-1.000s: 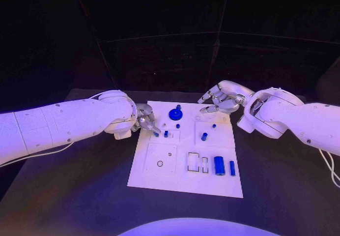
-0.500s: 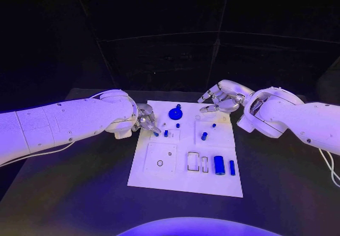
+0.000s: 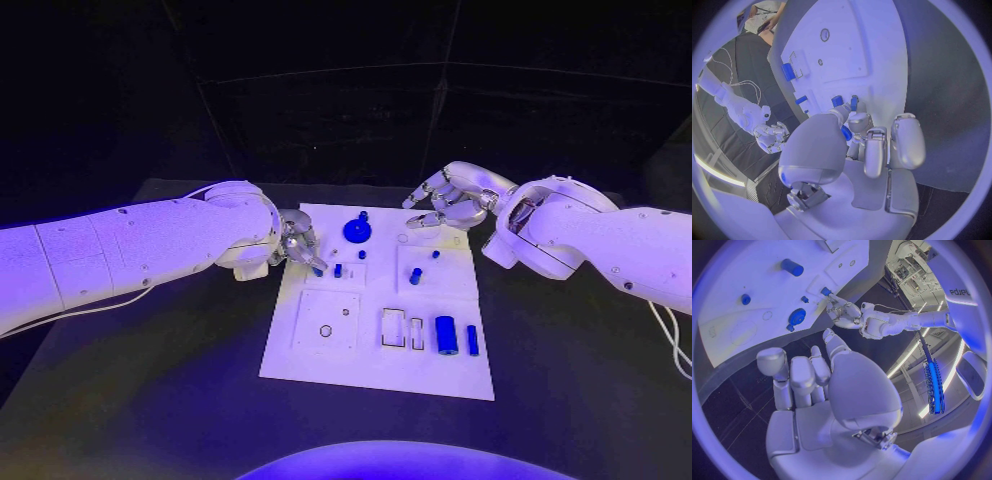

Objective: Assemble the parts on the task board

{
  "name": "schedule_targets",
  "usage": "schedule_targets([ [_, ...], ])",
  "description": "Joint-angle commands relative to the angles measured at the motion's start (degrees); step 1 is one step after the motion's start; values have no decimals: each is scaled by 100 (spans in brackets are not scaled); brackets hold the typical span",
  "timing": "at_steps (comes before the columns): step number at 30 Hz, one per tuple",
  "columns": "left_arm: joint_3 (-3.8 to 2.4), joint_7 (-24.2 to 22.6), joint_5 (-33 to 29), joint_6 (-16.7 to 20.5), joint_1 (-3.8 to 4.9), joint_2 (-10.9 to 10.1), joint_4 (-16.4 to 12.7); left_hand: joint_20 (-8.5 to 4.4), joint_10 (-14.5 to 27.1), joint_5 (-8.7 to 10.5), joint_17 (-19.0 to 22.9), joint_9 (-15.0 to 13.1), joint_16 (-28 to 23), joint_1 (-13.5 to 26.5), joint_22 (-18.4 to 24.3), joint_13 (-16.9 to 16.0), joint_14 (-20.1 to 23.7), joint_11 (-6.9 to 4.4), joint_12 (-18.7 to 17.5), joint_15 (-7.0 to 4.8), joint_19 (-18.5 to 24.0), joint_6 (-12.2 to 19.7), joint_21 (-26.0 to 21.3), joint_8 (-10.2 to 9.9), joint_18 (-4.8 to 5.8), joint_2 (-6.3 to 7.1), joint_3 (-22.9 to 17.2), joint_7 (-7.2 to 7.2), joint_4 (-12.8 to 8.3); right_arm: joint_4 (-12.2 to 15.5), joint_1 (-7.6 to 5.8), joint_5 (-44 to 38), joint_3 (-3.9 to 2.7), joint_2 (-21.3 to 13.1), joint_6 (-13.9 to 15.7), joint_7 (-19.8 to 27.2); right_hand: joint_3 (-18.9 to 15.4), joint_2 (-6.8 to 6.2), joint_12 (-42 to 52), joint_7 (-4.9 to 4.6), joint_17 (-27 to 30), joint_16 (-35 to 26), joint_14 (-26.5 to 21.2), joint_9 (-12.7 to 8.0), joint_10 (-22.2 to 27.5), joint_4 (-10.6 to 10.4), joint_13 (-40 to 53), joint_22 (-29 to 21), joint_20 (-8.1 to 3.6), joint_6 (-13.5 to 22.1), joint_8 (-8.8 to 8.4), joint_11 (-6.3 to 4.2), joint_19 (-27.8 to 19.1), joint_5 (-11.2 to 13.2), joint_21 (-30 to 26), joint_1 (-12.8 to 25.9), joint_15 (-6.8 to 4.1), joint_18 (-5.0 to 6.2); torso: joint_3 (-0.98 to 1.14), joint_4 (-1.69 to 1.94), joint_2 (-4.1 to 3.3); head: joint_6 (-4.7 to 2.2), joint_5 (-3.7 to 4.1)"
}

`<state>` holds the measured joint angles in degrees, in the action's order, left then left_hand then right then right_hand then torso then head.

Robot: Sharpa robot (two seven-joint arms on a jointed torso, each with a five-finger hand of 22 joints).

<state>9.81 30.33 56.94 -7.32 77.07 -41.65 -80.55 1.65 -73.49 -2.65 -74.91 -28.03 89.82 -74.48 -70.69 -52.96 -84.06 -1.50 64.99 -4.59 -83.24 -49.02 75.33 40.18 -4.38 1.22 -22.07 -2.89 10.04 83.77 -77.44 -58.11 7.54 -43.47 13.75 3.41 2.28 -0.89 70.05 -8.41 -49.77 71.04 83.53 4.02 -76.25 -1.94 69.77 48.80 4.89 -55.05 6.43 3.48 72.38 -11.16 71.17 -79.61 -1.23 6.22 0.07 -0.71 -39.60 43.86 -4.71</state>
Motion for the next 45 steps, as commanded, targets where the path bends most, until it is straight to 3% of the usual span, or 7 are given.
schedule_targets([
  [1, 11, 47, 30, -111, -11, 38, 37, -32, -30, -13, -1509, -2, 18, 22, 1, 16, -594, -5, -30, -27, -10, -17, -20, 38, 9, 39, -515, 30, -458, 12, -13, -9, -3, 2, -29, 40, -24, 13, 6, -13, 2, -24, 1, -7, 14, -19, -4, -9, -14, 36, -13, -16, 20, -17, -29, 20, -8, 115, -1, -1, -1, 4, 3],
  [18, 21, 136, 34, -228, -28, 102, 123, -46, -87, -12, -1509, -49, 18, 278, -51, -11, -594, -42, 6, -52, -32, -153, 10, 142, 17, 163, -506, 82, -389, 33, -13, -9, -3, -15, -28, 32, -26, 18, 12, -12, 1, -27, 4, -7, 10, -27, 0, -8, -14, 34, -11, -17, 26, -39, -31, 27, -9, 114, -2, 3, 4, 30, 22],
  [33, 21, 82, 62, -85, -36, 91, 68, -65, -153, -14, -1509, -98, 18, 303, -110, -91, -594, -78, 71, -77, -57, -234, 54, 226, 28, 189, -511, 125, -420, 36, -13, -9, -3, -22, -20, 31, -26, 18, 12, -12, 1, -27, 4, -7, 10, -27, 0, -8, -14, 34, -11, -17, 26, -39, -31, 27, -9, 114, -5, 3, -2, 33, 17],
  [45, 21, 59, 65, -20, -36, 89, 41, -92, -253, -46, -1509, -159, 18, 568, -205, -203, -594, -114, 164, -106, -99, -316, 123, 300, 47, 325, -427, 168, -349, 36, -13, -9, -3, -24, -12, 32, -26, 18, 12, -12, 1, -27, 4, -7, 10, -27, 0, -8, -14, 34, -11, -17, 26, -39, -31, 27, -9, 114, -1, 0, 1, 43, 10],
])
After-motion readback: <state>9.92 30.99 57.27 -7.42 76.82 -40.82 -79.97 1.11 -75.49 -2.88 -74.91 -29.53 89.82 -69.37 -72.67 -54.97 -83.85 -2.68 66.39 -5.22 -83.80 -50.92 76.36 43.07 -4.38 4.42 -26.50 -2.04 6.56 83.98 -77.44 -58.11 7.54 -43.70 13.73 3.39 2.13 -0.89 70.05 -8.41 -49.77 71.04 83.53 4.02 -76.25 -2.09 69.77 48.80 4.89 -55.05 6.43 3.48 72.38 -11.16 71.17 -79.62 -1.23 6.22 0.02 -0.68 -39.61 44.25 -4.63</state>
